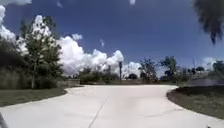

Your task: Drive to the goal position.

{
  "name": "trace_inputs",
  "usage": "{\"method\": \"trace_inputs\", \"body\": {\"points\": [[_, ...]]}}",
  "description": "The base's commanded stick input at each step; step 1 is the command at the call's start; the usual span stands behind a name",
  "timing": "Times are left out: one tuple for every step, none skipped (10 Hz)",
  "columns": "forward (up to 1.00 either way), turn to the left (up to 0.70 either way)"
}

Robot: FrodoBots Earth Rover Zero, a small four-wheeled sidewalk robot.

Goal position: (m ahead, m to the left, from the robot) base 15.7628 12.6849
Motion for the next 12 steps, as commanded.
{"method": "trace_inputs", "body": {"points": [[0.85,0.00],[0.85,0.00],[0.85,0.00],[0.85,0.00],[0.85,0.00],[0.85,0.00],[0.85,0.00],[0.85,0.00],[0.85,0.00],[0.85,0.00],[0.85,0.00],[0.85,0.00]]}}
